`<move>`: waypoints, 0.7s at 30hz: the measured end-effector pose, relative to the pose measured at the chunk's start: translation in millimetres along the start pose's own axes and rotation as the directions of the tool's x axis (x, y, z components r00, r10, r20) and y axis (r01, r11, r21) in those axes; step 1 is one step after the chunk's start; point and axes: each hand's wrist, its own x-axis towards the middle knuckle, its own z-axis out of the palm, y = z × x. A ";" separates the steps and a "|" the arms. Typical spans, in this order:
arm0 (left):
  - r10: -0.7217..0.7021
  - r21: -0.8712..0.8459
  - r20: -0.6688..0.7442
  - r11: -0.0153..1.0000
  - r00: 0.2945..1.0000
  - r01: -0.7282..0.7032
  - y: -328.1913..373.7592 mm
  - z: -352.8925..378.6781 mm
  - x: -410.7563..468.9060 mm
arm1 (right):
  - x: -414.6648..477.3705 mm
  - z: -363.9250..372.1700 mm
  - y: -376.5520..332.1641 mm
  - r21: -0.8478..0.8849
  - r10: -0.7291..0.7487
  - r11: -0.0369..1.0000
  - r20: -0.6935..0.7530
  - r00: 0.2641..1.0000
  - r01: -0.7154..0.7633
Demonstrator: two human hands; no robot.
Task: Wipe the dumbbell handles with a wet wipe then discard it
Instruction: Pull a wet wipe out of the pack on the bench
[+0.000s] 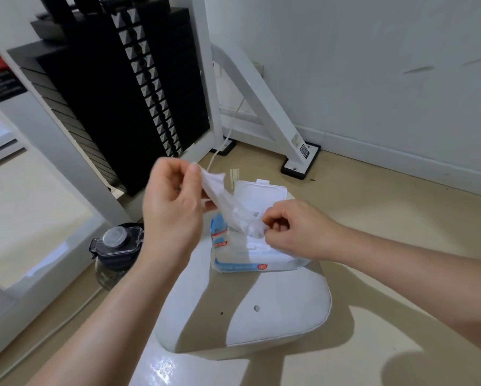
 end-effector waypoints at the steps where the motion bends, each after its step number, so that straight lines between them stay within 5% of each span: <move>1: 0.081 0.048 -0.035 0.996 0.996 -0.080 2.5 -2.8 2.2 | 1.2 1.2 -0.8 -0.038 -0.005 0.999 -0.002 1.000 0.005; 5: 0.342 0.235 -0.123 0.922 0.932 -0.307 22.4 -11.0 9.1 | 4.0 2.4 -3.2 -0.091 0.007 0.996 0.001 1.000 -0.007; 9: 0.188 0.078 -0.254 0.982 0.949 -0.174 48.4 -23.0 23.5 | 3.5 2.4 -3.2 -0.070 0.033 0.997 -0.004 0.999 -0.034; 13: -0.090 0.045 0.078 0.995 0.993 0.086 38.5 -28.8 14.0 | -1.7 -18.7 -9.7 0.133 0.028 0.990 0.091 0.995 -0.040; 17: -0.255 0.066 0.436 0.966 0.863 0.251 29.2 -42.7 4.1 | -1.9 -19.5 -14.2 0.040 -0.186 0.981 -0.076 0.980 0.189; 19: -0.305 0.210 0.526 0.951 0.794 0.227 21.8 -44.0 1.1 | 0.2 -13.1 -12.4 -0.121 -0.301 0.951 -0.157 0.941 0.284; 21: -0.304 0.498 0.554 0.867 0.775 -0.015 10.6 -39.4 -4.2 | 1.2 -6.3 -8.1 -0.265 -0.350 0.909 -0.063 0.935 0.322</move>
